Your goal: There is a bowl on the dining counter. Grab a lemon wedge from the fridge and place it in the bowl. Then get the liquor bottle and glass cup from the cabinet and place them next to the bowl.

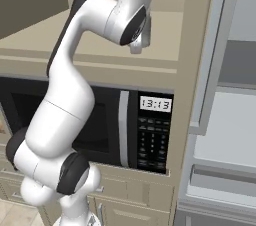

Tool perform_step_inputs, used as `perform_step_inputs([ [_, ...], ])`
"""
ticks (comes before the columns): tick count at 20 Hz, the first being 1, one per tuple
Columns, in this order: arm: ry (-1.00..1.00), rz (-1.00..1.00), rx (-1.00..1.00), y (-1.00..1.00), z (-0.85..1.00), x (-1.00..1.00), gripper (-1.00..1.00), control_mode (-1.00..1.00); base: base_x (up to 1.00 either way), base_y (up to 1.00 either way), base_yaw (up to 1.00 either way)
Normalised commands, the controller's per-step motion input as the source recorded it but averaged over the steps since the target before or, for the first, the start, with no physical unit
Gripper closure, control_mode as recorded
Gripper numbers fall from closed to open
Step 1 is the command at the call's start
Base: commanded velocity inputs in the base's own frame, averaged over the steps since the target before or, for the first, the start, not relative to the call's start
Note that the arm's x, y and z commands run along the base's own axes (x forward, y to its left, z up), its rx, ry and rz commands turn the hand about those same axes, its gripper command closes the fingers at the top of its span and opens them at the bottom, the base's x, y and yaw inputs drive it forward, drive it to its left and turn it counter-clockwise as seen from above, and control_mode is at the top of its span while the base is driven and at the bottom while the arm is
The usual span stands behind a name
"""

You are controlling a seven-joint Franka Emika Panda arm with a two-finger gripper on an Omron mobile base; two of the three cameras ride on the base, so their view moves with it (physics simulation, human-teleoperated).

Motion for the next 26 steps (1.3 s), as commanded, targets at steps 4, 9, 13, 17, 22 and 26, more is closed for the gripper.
perform_step_inputs([
  [4,0.06,0.03,0.0,0.0,-0.19,0.0,1.0,-1.0,0.0,0.0,0.0],
  [9,0.02,0.02,0.0,0.0,-0.18,0.0,1.0,-1.0,0.0,0.0,0.0],
  [13,0.0,0.01,0.0,0.0,-0.12,-0.02,1.0,-1.0,0.0,0.0,0.0],
  [17,-0.1,0.0,0.0,0.0,-0.08,-0.12,1.0,-1.0,0.0,0.0,0.0],
  [22,-0.15,0.0,0.01,0.01,-0.14,-0.23,1.0,-1.0,0.0,0.0,0.0],
  [26,-0.15,0.0,0.0,0.19,-0.2,-0.16,1.0,-1.0,0.0,0.0,0.0],
])
